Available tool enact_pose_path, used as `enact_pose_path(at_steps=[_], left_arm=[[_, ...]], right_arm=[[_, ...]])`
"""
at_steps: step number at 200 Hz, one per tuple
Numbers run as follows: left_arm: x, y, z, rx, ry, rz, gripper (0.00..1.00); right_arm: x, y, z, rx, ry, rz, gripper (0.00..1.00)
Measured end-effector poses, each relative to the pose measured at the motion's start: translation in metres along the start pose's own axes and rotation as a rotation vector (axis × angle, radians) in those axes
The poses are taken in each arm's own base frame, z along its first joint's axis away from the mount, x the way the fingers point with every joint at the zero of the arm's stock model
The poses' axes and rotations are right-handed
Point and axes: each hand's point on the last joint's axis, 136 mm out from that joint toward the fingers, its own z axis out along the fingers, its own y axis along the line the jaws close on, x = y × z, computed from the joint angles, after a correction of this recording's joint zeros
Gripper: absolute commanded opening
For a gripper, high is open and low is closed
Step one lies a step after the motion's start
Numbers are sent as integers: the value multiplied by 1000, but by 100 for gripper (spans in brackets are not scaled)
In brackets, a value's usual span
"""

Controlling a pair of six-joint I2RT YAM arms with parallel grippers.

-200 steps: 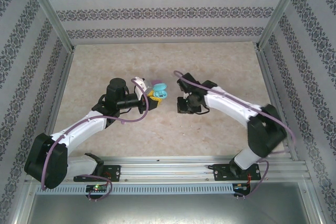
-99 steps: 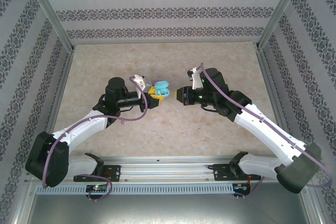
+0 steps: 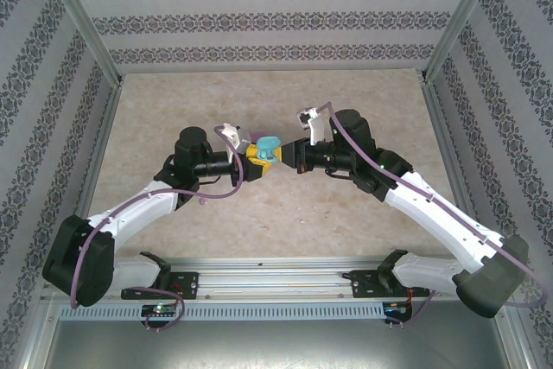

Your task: Insert the wireless bluetooth earbuds into the charging case

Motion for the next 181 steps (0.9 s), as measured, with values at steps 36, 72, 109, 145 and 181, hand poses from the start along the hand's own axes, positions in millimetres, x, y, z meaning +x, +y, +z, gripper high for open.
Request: enact_pose_path(at_steps=[36,72,109,145,181], left_arm=[[0,0,1,4,-2,-2,13],[-1,-1,1,11,-4,-3,13],[-1,-2,1,16,-4,-7,13],[-1,-2,1,19,-4,-7,13],[-1,-2,1,19,-4,-13,13]], right_arm=[[2,-1,3,-5,10,-20,9],[5,-3,8,-11,29,-26,9],[4,-6,13,-37,43,-17,9],[4,-10,15,-51,53,-8,8],[3,-13,14,-66,60,2,8]])
